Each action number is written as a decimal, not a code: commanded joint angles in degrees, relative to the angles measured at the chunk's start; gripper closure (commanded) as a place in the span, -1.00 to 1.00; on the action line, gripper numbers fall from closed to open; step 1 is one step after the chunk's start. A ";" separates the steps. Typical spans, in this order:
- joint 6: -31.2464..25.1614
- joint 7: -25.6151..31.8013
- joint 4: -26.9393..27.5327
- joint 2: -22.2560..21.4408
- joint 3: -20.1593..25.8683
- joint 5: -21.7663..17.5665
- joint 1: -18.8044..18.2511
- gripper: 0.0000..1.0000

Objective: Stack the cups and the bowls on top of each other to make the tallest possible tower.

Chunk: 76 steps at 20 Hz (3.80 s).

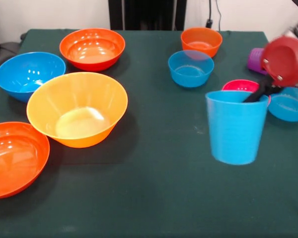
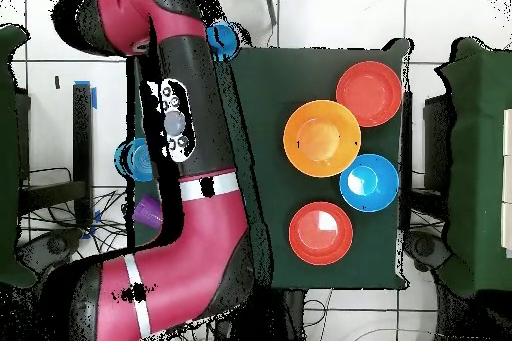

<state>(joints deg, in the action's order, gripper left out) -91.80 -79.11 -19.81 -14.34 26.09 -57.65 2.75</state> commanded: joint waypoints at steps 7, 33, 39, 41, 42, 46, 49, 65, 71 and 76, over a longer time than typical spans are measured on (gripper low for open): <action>-2.97 23.58 9.66 6.15 7.07 -16.70 3.88 1.00; -9.92 31.85 4.81 2.50 13.43 -27.06 -0.23 1.00; -9.07 34.04 4.19 3.87 14.32 -26.57 -2.03 1.00; -9.02 35.01 4.84 4.54 15.13 -27.64 -2.35 1.00; -9.02 35.58 5.28 4.98 15.61 -28.39 -2.51 1.00; -9.82 38.95 7.70 7.09 18.81 -32.92 -3.08 1.00; -12.64 42.16 8.81 7.82 21.24 -36.81 -3.50 1.00; -22.68 46.16 7.38 9.49 39.85 -55.60 -6.19 1.00; -28.08 48.00 3.92 5.54 36.67 -51.14 -7.70 1.00; -30.57 50.90 3.51 4.96 38.17 -52.73 -8.66 1.00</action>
<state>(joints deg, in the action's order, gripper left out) -115.53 -50.49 -11.81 -5.53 59.95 -107.26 -3.85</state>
